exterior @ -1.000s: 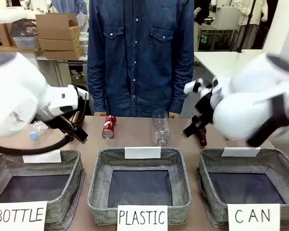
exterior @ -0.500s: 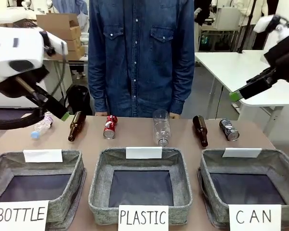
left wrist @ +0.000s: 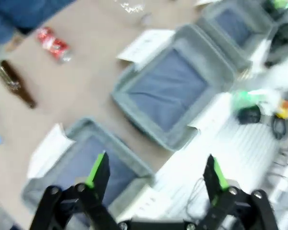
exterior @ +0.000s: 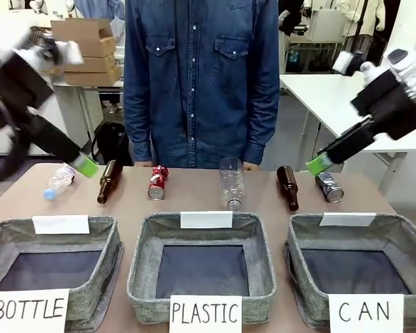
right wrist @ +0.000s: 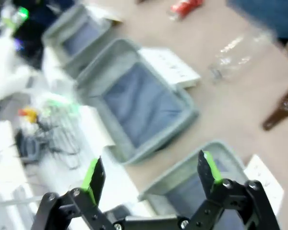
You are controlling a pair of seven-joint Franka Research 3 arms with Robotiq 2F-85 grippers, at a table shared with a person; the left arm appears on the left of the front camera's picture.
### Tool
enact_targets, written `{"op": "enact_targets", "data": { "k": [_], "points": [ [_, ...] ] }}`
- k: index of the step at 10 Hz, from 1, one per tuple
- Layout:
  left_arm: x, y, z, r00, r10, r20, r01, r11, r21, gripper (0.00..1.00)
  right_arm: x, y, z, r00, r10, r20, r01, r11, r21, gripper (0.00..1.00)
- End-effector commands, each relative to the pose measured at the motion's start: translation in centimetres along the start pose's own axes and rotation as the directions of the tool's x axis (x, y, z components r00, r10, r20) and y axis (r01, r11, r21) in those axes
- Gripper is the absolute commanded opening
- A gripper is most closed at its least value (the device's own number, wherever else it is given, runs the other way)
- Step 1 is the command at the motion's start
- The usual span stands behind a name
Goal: Sort the can waste into the basket.
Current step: Pick up the can waste from the table and place it in the right Fabric basket.
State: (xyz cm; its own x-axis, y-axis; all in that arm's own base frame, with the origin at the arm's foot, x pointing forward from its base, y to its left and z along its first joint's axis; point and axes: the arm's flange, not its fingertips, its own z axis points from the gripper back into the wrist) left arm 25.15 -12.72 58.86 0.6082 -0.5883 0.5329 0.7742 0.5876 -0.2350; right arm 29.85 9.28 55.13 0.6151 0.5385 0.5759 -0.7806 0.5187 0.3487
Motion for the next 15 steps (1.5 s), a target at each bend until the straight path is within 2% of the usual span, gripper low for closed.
{"op": "enact_targets", "data": {
  "k": [1,2,3,4,5,6,7,8,9,11,12,13,14,15],
  "points": [
    [-2.2,4.5,1.9,0.963,0.259,-0.071,-0.267,0.886,-0.379,1.0,0.1,-4.6,1.8,0.904,-0.415,-0.104,0.424,0.833,0.356,1.0],
    [-3.4,6.3,1.7,0.948,0.313,-0.058,-0.303,0.83,-0.468,1.0,-0.3,-6.4,1.1,0.868,-0.483,-0.112,0.475,0.746,0.466,1.0],
    [-4.8,9.0,1.3,0.91,0.413,-0.043,-0.358,0.728,-0.584,1.0,-0.8,-8.0,0.6,0.839,-0.532,-0.117,0.502,0.673,0.543,1.0],
    [-5.8,11.3,0.6,0.85,0.526,-0.036,-0.424,0.641,-0.64,1.0,-1.4,-9.2,0.7,0.814,-0.574,-0.091,0.515,0.639,0.571,1.0],
    [-7.0,13.4,0.0,0.778,0.627,-0.04,-0.481,0.553,-0.681,1.0,-2.6,-10.0,1.3,0.797,-0.601,-0.05,0.511,0.629,0.586,1.0],
    [-8.3,15.0,-0.2,0.72,0.692,-0.051,-0.524,0.494,-0.694,1.0,-4.2,-11.0,2.2,0.759,-0.651,-0.004,0.53,0.615,0.584,1.0],
    [-9.1,15.9,-0.1,0.674,0.737,-0.058,-0.576,0.474,-0.666,1.0,-6.2,-11.9,2.9,0.664,-0.742,0.092,0.618,0.614,0.492,1.0],
    [-9.2,16.3,0.0,0.612,0.789,-0.05,-0.668,0.482,-0.567,1.0,-7.5,-11.4,3.1,0.619,-0.739,0.264,0.679,0.673,0.292,1.0],
    [-10.0,17.0,-0.2,0.721,0.69,-0.059,-0.533,0.499,-0.683,1.0,-5.5,-13.1,2.3,0.748,-0.663,-0.003,0.549,0.617,0.564,1.0],
    [-10.0,17.0,-0.2,0.721,0.69,-0.059,-0.533,0.499,-0.683,1.0,-5.5,-13.1,2.3,0.748,-0.663,-0.003,0.549,0.617,0.564,1.0],
    [-10.0,17.0,-0.2,0.721,0.69,-0.059,-0.533,0.499,-0.683,1.0,-7.0,-13.2,3.1,0.71,-0.701,0.061,0.591,0.642,0.489,1.0],
    [-10.0,17.0,-0.2,0.721,0.69,-0.059,-0.533,0.499,-0.683,1.0,-6.1,-13.3,3.1,0.704,-0.707,0.064,0.57,0.616,0.545,1.0],
    [-10.0,17.0,-0.2,0.721,0.69,-0.059,-0.533,0.499,-0.683,1.0,-5.5,-13.1,2.7,0.711,-0.692,0.124,0.607,0.694,0.387,1.0],
    [-10.0,17.0,-0.2,0.721,0.69,-0.059,-0.533,0.499,-0.683,1.0,-5.6,-13.3,2.0,0.807,-0.579,0.113,0.589,0.781,-0.206,1.0]
  ]
}}
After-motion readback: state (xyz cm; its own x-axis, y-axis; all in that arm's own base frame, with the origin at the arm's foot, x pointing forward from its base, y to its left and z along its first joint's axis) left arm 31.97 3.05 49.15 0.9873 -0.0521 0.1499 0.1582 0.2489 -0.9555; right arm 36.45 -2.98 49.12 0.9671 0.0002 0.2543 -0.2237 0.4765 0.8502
